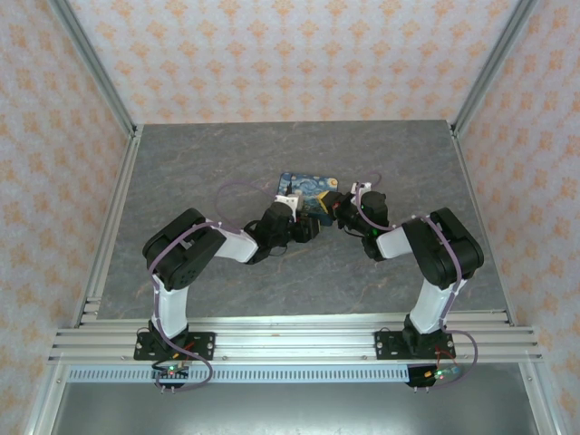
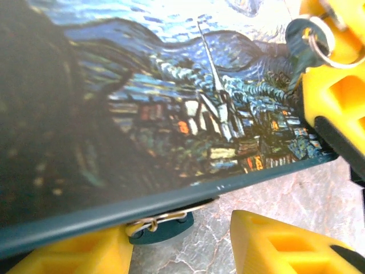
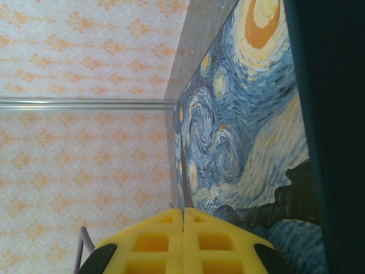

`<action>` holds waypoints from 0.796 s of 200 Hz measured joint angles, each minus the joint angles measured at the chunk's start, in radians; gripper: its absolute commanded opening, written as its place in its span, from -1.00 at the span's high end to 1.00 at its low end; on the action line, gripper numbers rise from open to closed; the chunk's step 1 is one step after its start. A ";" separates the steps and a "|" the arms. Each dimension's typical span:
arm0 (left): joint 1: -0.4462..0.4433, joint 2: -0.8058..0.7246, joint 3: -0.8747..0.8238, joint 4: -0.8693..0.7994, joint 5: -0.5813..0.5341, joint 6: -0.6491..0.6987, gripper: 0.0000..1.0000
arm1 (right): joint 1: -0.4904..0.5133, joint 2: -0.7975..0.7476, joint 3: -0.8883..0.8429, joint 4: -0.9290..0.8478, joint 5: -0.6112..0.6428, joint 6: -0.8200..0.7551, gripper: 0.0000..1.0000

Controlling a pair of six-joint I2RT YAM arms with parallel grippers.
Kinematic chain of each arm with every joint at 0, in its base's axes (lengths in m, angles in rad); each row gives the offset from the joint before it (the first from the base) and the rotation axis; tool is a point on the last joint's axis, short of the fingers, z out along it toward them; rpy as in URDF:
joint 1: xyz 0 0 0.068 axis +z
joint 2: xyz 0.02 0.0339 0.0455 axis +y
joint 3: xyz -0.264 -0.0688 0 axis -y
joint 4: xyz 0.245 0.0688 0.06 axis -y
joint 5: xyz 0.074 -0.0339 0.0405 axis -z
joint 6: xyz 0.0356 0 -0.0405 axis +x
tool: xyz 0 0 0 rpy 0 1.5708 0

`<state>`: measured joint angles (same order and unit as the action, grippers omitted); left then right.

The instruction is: Unlock a padlock with a key

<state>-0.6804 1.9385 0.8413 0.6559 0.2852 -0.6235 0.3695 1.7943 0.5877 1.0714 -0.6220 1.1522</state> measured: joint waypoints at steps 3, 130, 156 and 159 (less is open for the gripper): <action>0.001 0.000 -0.002 0.005 0.001 -0.005 0.05 | 0.000 0.000 0.000 0.000 0.000 0.000 1.00; 0.034 0.026 -0.032 0.109 0.044 -0.125 0.02 | 0.000 0.014 0.011 0.009 0.000 0.007 1.00; 0.012 0.026 0.000 0.052 0.041 -0.079 0.02 | 0.000 0.016 0.012 0.011 0.000 0.008 1.00; 0.010 0.026 0.000 0.049 0.040 -0.075 0.03 | 0.000 0.016 0.012 0.011 0.000 0.009 1.00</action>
<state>-0.6701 1.9640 0.8417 0.7048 0.3256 -0.6987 0.3695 1.8103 0.5999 1.0824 -0.6220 1.1610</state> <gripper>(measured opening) 0.490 0.046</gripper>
